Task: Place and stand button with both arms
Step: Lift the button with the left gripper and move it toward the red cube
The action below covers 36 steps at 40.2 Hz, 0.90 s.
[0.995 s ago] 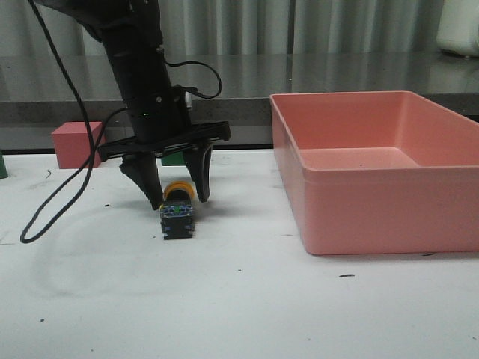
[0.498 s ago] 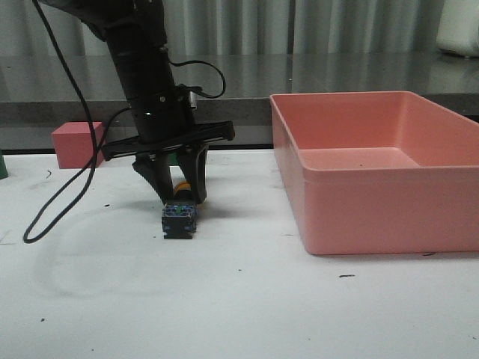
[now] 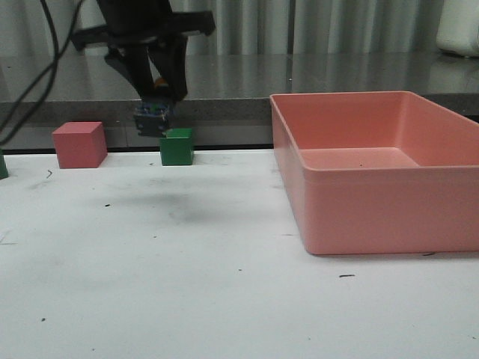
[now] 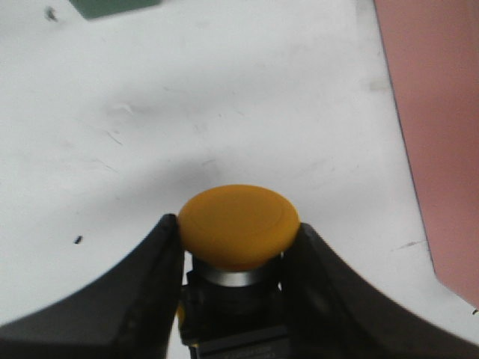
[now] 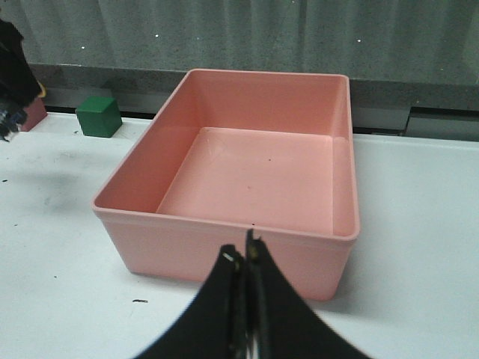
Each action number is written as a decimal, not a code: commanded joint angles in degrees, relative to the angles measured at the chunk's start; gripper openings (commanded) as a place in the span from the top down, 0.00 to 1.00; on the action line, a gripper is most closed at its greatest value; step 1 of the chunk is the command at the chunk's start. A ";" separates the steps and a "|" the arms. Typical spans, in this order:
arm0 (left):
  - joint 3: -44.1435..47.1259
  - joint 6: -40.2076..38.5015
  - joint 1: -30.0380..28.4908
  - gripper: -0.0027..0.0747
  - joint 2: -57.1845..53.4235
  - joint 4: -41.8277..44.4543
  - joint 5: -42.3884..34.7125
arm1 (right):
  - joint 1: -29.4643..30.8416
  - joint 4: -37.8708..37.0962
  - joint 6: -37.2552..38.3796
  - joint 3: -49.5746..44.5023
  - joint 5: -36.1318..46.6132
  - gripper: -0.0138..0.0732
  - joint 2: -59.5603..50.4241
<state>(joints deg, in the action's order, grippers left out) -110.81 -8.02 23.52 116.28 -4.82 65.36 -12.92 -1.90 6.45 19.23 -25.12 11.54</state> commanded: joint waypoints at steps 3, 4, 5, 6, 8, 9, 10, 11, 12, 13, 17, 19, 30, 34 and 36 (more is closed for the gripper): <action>5.31 -0.09 0.31 0.84 -10.40 3.50 -5.40 | 0.23 -0.52 -0.40 1.61 4.85 0.92 0.54; 7.06 -0.09 0.31 0.84 -11.78 4.20 -6.34 | 0.23 -0.52 -0.40 1.61 4.85 0.92 0.54; 8.91 -0.09 0.31 0.84 -12.86 4.82 -7.21 | 0.23 -0.52 -0.40 1.61 4.85 0.92 0.54; 10.42 -0.09 0.31 0.84 -14.34 4.82 -8.62 | 0.23 -0.52 -0.40 1.61 4.85 0.92 0.54; 14.22 -0.09 0.19 0.84 -16.62 5.87 -11.44 | 0.23 -0.52 -0.40 1.61 4.85 0.92 0.54; 15.94 -0.09 -0.08 0.84 -18.26 6.17 -13.62 | 0.23 -0.52 -0.40 1.61 4.85 0.92 0.54; 18.30 -0.21 -0.26 0.84 -19.49 6.18 -16.06 | 0.23 -0.52 -0.40 1.61 4.85 0.92 0.54; 20.17 -0.21 -0.63 0.84 -21.18 6.26 -18.11 | 0.23 -0.52 -0.40 1.61 4.85 0.92 0.54; 22.75 -0.21 -0.97 0.84 -22.94 6.26 -21.08 | 0.23 -0.52 -0.40 1.61 4.85 0.92 0.54; 24.77 -0.21 -1.47 0.84 -24.31 6.26 -23.59 | 0.23 -0.52 -0.40 1.61 4.85 0.92 0.54; 36.01 -0.21 -3.20 0.84 -30.94 6.40 -38.56 | 0.23 -0.52 -0.40 1.61 4.85 0.92 0.54; 40.80 -0.21 -4.00 0.84 -34.23 6.40 -45.18 | 0.23 -0.52 -0.40 1.61 4.85 0.92 0.54; 69.28 -0.21 -5.81 0.84 -45.03 7.04 -87.16 | 0.23 -0.52 -0.40 1.61 4.85 0.92 0.54; 76.25 -0.21 -5.81 0.84 -44.68 7.04 -99.48 | 0.23 -0.52 -0.40 1.61 4.85 0.92 0.54; 78.23 -0.21 -5.81 0.84 -43.96 7.04 -103.14 | 0.23 -0.52 -0.40 1.61 4.85 0.92 0.54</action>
<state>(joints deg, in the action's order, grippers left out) -34.44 -7.99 17.80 73.21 2.20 -23.35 -12.92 -1.90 6.45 19.23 -25.12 11.54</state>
